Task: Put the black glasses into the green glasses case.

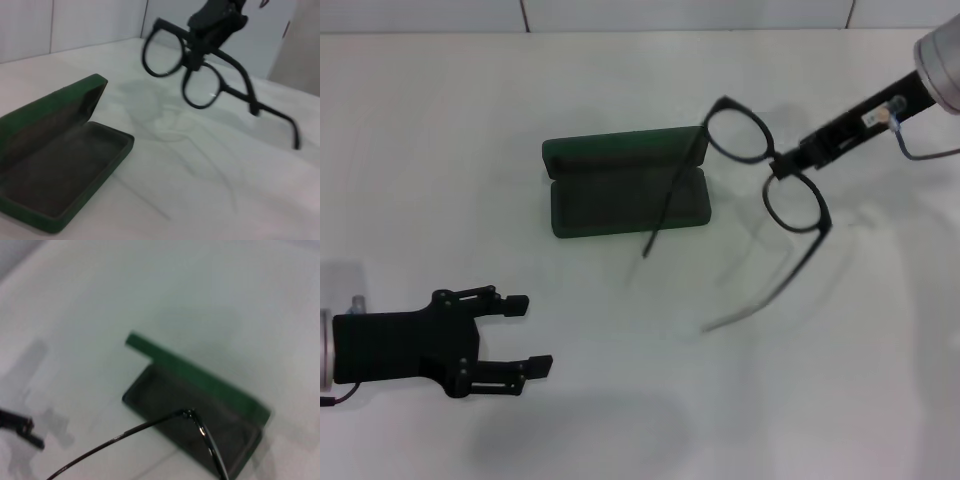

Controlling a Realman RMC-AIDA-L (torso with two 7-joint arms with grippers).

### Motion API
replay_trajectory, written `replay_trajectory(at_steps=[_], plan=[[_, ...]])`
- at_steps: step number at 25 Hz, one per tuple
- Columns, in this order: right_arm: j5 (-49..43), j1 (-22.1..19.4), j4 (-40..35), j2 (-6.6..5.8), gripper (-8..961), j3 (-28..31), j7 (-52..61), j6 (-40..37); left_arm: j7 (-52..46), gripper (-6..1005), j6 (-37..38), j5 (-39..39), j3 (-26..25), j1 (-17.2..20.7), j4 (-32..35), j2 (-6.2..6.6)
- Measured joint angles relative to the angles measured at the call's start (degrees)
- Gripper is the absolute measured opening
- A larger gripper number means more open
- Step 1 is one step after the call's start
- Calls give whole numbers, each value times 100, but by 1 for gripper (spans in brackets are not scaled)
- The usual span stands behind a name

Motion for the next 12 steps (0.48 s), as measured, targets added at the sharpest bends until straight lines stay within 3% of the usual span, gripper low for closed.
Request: replay_trajectory(at_steps=[3, 7, 12], plan=[[553, -269, -181, -18, 39, 111, -340, 333, -41, 862, -2, -21, -4, -56, -92, 14], [1394, -578, -234, -21, 39, 684, -1073, 660, -44, 861, -10, -49, -11, -90, -146, -18], [2523, -776, 348, -54, 39, 1159, -2181, 1066, -46, 854, -16, -196, -18, -424, -677, -49]])
